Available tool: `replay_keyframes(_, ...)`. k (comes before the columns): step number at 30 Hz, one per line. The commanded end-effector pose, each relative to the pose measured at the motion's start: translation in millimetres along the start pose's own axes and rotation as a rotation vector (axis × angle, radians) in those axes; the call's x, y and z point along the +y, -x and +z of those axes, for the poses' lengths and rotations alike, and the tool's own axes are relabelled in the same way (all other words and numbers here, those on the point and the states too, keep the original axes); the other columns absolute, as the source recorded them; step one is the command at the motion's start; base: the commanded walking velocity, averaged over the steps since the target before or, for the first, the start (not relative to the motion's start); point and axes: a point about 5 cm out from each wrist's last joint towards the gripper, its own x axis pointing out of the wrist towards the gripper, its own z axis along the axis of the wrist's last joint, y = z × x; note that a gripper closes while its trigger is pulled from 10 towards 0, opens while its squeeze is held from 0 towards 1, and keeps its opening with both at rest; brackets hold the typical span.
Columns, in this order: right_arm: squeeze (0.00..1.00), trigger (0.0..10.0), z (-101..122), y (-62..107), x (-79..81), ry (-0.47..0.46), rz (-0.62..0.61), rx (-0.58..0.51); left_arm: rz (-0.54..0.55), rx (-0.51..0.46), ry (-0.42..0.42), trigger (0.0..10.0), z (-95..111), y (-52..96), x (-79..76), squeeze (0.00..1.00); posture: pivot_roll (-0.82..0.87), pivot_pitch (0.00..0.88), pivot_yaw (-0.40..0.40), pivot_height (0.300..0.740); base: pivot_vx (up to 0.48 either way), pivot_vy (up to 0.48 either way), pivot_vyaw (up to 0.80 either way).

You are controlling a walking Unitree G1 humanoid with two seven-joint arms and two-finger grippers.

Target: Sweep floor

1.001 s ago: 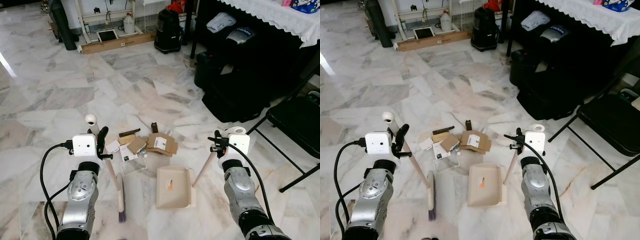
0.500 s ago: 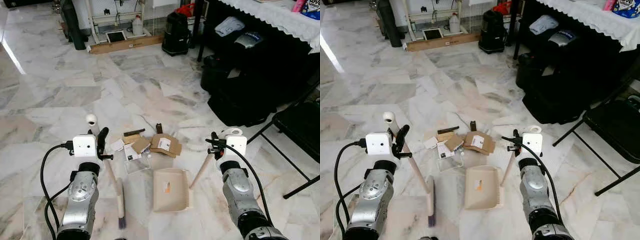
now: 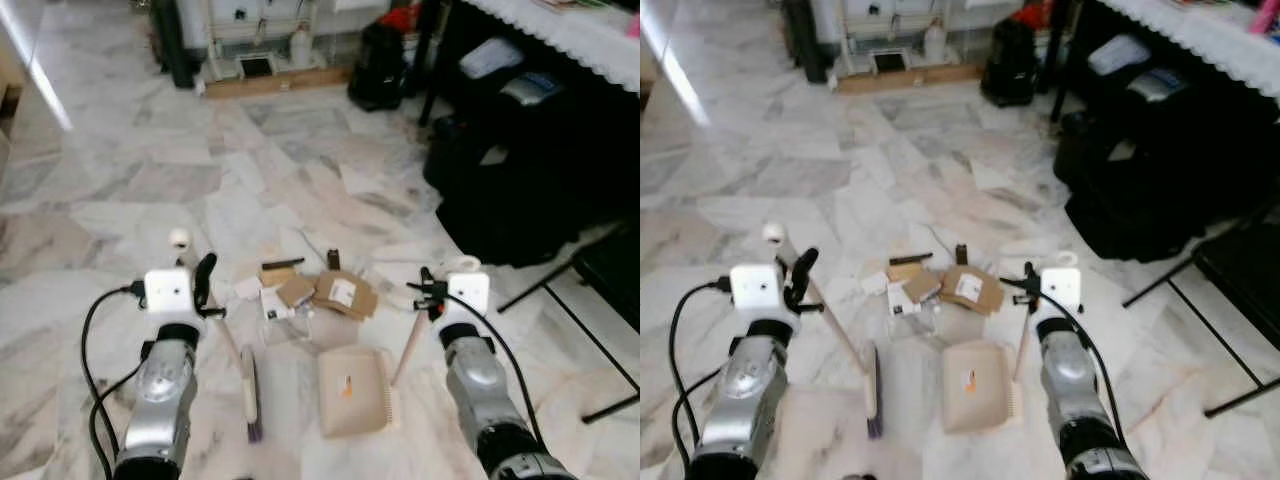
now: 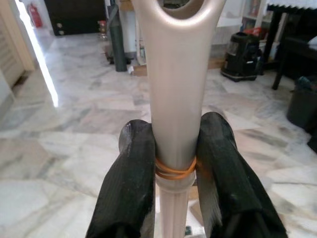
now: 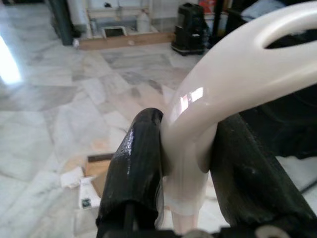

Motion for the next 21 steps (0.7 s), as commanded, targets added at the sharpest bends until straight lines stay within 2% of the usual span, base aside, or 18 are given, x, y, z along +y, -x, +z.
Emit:
replay_keyframes(1, 0.0, 10.0, 9.2, -2.1, -11.1, -0.001, -0.031, -0.042, -0.017, -0.04, 0.006, 10.0, 8.7, -3.3, -7.7, 0.0, 0.04, 0.087, -0.044, 0.74, 0.285, 0.0, 0.0)
replay_keyframes(14, 0.0, 10.0, 9.9, -2.0, -8.5, 0.022, -0.001, -0.045, -0.006, -0.043, 0.005, 10.0, 9.1, -3.8, -7.1, 0.0, 0.04, 0.093, -0.047, 0.74, 0.283, 0.0, 0.0)
replay_keyframes(21, 0.0, 10.0, 10.5, -1.7, -4.4, 0.033, 0.031, -0.048, -0.001, -0.045, 0.005, 10.0, 9.4, -4.2, -7.5, 0.0, 0.04, 0.095, -0.049, 0.74, 0.286, 0.0, 0.63)
